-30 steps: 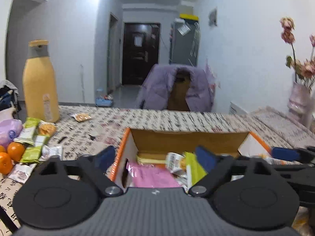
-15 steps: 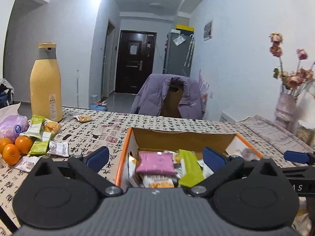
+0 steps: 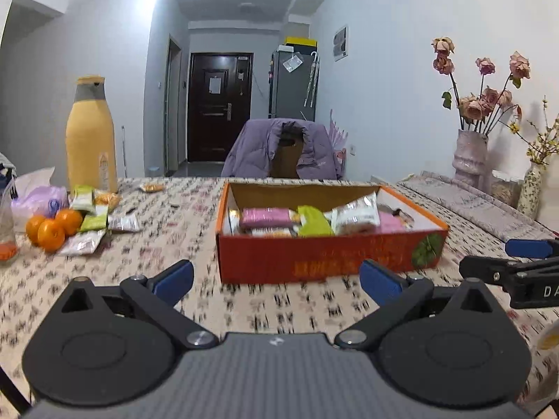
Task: Organize snacks
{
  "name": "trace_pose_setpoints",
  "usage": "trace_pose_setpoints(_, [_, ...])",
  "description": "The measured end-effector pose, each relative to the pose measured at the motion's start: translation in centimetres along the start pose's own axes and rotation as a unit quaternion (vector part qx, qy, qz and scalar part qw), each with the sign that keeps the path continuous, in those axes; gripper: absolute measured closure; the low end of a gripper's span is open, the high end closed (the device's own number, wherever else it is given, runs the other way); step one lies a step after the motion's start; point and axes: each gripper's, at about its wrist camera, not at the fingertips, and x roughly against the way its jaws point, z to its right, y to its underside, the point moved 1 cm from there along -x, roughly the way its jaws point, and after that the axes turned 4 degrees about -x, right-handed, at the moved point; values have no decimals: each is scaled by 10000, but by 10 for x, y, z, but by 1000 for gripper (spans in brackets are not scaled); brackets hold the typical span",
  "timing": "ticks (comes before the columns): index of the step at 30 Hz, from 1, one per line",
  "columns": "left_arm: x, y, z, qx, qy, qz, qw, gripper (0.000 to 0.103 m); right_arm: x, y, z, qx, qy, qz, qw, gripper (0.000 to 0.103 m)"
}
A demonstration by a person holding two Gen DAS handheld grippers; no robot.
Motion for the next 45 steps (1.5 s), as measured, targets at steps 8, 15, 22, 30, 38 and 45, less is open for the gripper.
trace_pose_setpoints(8, [13,22,6,-16,27,-169,9999,0,16,32,3,-157,24,-304,9994,0])
trace_pose_setpoints(15, [12,32,11,-10,131,-306,9994,0,17,41,5,-237,35,-423,9988,0])
trace_pose_setpoints(22, [10,37,12,17,184,-366,9992,0,15,43,4,-234,45,-466,9986,0])
trace_pose_setpoints(30, [11,38,12,49,203,-377,9991,0,15,44,3,-225,44,-484,9986,0])
trace_pose_setpoints(38, [12,38,12,52,213,-367,9991,0,14,45,2,-214,48,-499,9985,0])
trace_pose_setpoints(45, [13,38,12,55,222,-356,9991,0,14,45,1,-212,49,-501,9985,0])
